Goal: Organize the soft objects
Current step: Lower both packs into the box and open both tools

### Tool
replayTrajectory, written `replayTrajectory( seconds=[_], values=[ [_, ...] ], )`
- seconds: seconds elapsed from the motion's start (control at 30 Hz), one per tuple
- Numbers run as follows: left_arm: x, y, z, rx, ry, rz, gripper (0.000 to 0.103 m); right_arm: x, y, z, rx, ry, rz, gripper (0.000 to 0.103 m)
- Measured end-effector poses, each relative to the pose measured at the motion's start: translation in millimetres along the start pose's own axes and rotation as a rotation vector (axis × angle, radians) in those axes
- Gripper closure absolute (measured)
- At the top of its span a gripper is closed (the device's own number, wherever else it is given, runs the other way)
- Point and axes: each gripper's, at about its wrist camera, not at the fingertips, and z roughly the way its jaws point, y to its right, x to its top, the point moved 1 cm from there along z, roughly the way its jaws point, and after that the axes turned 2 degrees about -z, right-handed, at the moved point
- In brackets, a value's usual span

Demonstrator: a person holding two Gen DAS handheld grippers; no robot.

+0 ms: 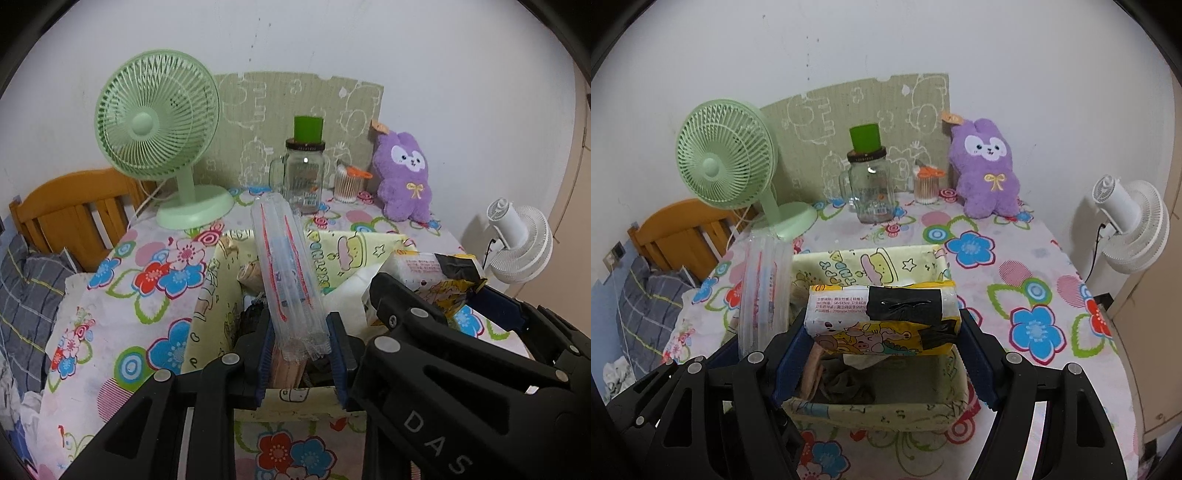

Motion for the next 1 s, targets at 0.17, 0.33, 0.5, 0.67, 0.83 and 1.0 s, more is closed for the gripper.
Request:
replayTrajectory(
  seconds=[0.17,0.33,0.5,0.67,0.83,1.0],
  values=[
    [-4,-3,11,0.000,-0.026,-0.007,0.067,-3,-1,13,0.016,-0.026,0.008,0.025],
    [-5,-5,18,-0.001,-0.050,-0.015,0.055,-4,-4,22,0.021,-0.038,0.004,0.025],
    [-1,-10,24,-0.007,-0.066,-0.026,0.042,1,-8,27,0.026,-0.028,-0.003,0.025],
    [7,-10,25,-0.016,-0.060,-0.011,0.040,9,-9,30,0.048,0.001,0.010,0.025],
    [12,-11,27,-0.014,-0.050,-0.007,0.033,17,-10,35,0.071,0.020,0.019,0.025],
    [12,-14,34,-0.016,-0.063,-0.019,0.028,19,-14,43,0.073,0.015,-0.016,0.023]
  ],
)
